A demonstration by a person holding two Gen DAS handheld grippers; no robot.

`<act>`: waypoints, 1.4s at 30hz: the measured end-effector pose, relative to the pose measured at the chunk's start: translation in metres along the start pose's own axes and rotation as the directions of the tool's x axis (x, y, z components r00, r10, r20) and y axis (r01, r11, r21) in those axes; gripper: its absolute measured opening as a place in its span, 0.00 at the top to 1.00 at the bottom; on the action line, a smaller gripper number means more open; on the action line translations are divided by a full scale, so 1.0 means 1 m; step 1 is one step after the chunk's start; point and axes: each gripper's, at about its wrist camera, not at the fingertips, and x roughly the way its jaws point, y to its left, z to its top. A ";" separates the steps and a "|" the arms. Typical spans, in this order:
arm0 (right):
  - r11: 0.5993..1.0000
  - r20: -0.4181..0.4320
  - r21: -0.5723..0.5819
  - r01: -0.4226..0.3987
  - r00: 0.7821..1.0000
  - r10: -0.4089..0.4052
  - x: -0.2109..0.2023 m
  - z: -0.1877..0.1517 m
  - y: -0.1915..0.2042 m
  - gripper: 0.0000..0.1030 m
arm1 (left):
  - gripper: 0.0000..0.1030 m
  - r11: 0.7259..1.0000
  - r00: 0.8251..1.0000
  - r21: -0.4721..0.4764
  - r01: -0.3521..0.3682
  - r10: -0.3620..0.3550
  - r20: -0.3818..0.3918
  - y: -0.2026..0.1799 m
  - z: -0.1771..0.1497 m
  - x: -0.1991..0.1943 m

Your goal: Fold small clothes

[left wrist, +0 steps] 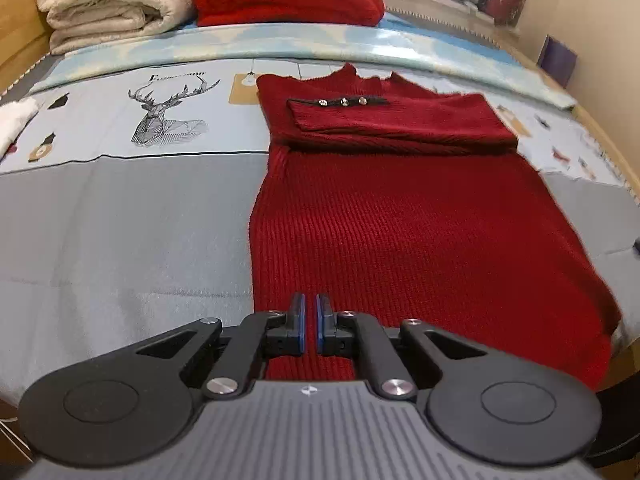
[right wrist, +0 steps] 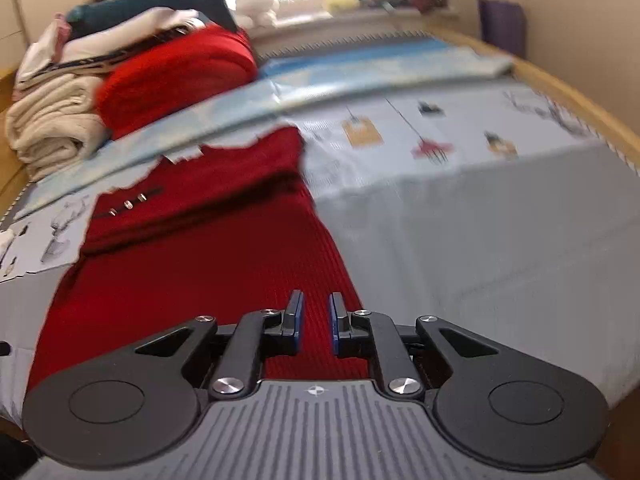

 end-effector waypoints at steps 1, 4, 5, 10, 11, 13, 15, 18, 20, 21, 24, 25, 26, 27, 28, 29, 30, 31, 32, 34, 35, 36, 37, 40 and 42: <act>1.000 -0.017 0.019 0.011 1.000 -0.011 0.001 -0.005 -0.002 0.85 | 0.93 1.000 1.000 -0.024 0.007 -0.007 -0.005 0.004 -0.005 0.000; 0.994 -0.073 0.102 0.025 0.997 -0.018 0.008 -0.009 -0.010 0.84 | 0.93 0.993 0.996 -0.116 -0.003 -0.008 -0.094 0.024 -0.021 0.014; 0.993 -0.087 0.114 0.030 0.996 -0.020 0.010 -0.008 -0.010 0.84 | 0.93 0.988 0.989 -0.155 -0.018 -0.005 -0.147 0.030 -0.023 0.021; 0.992 -0.131 0.112 0.066 0.990 -0.051 0.028 -0.028 -0.020 0.71 | 0.87 0.962 0.985 -0.272 0.007 -0.054 -0.164 0.051 -0.027 0.026; 0.989 -0.155 0.126 0.081 0.986 -0.061 0.035 -0.031 -0.024 0.71 | 0.86 0.956 0.984 -0.294 0.012 -0.064 -0.168 0.054 -0.027 0.027; 0.982 -0.198 0.158 0.103 0.978 -0.071 0.046 -0.034 -0.031 0.71 | 0.75 0.950 0.980 -0.312 0.007 -0.069 -0.187 0.056 -0.029 0.031; 0.980 -0.225 0.156 0.119 0.971 -0.082 0.053 -0.035 -0.035 0.69 | 0.71 0.951 0.973 -0.309 -0.007 -0.065 -0.221 0.057 -0.031 0.038; 0.973 -0.271 0.195 0.123 0.960 -0.067 0.060 -0.039 -0.043 0.62 | 0.64 0.958 0.961 -0.283 -0.039 -0.041 -0.272 0.051 -0.033 0.045; 0.975 -0.286 0.188 0.119 0.956 -0.062 0.064 -0.040 -0.042 0.58 | 0.63 0.962 0.954 -0.270 -0.044 -0.040 -0.299 0.048 -0.035 0.050; 0.976 -0.298 0.180 0.120 0.953 -0.062 0.066 -0.040 -0.041 0.57 | 0.63 0.963 0.949 -0.265 -0.043 -0.043 -0.312 0.047 -0.037 0.054; 0.981 -0.328 0.142 0.128 0.942 -0.075 0.075 -0.040 -0.036 0.57 | 0.62 0.968 0.944 -0.246 -0.048 -0.037 -0.329 0.045 -0.038 0.059; 0.983 -0.331 0.128 0.129 0.940 -0.080 0.075 -0.040 -0.034 0.55 | 0.61 0.968 0.943 -0.245 -0.046 -0.039 -0.330 0.045 -0.038 0.059; 0.985 -0.335 0.116 0.127 0.939 -0.082 0.076 -0.040 -0.032 0.55 | 0.61 0.968 0.943 -0.247 -0.045 -0.040 -0.330 0.046 -0.037 0.060; 0.986 -0.339 0.105 0.128 0.937 -0.086 0.078 -0.040 -0.030 0.55 | 0.61 0.967 0.943 -0.250 -0.044 -0.042 -0.330 0.047 -0.038 0.059; 0.987 -0.340 0.096 0.130 0.936 -0.091 0.079 -0.039 -0.028 0.55 | 0.61 0.967 0.943 -0.251 -0.044 -0.043 -0.329 0.048 -0.038 0.059; 0.987 -0.342 0.090 0.132 0.935 -0.094 0.079 -0.039 -0.026 0.55 | 0.61 0.967 0.944 -0.252 -0.045 -0.041 -0.328 0.047 -0.035 0.061; 0.987 -0.344 0.087 0.131 0.934 -0.094 0.078 -0.040 -0.028 0.55 | 0.61 0.967 0.944 -0.251 -0.048 -0.039 -0.329 0.047 -0.036 0.060; 0.988 -0.348 0.085 0.132 0.933 -0.094 0.078 -0.040 -0.028 0.55 | 0.61 0.967 0.943 -0.251 -0.052 -0.035 -0.330 0.048 -0.036 0.059; 0.987 -0.351 0.084 0.134 0.931 -0.097 0.077 -0.040 -0.027 0.55 | 0.61 0.966 0.943 -0.251 -0.059 -0.028 -0.330 0.048 -0.037 0.057; 0.986 -0.355 0.083 0.141 0.929 -0.103 0.077 -0.040 -0.027 0.55 | 0.61 0.965 0.944 -0.252 -0.068 -0.020 -0.330 0.048 -0.037 0.055; 0.986 -0.355 0.081 0.144 0.929 -0.106 0.077 -0.040 -0.027 0.55 | 0.61 0.965 0.943 -0.252 -0.068 -0.020 -0.332 0.048 -0.038 0.054; 0.986 -0.356 0.078 0.145 0.928 -0.109 0.077 -0.041 -0.026 0.55 | 0.61 0.966 0.942 -0.250 -0.069 -0.020 -0.335 0.048 -0.037 0.056; 0.987 -0.356 0.073 0.146 0.928 -0.111 0.077 -0.041 -0.026 0.55 | 0.61 0.967 0.941 -0.245 -0.071 -0.017 -0.338 0.046 -0.036 0.058; 0.988 -0.358 0.047 0.146 0.926 -0.120 0.079 -0.042 -0.022 0.58 | 0.63 0.973 0.939 -0.221 -0.068 -0.012 -0.343 0.042 -0.036 0.061; 0.989 -0.354 0.044 0.139 0.928 -0.114 0.079 -0.042 -0.020 0.67 | 0.77 0.979 0.942 -0.197 -0.055 -0.015 -0.336 0.038 -0.035 0.061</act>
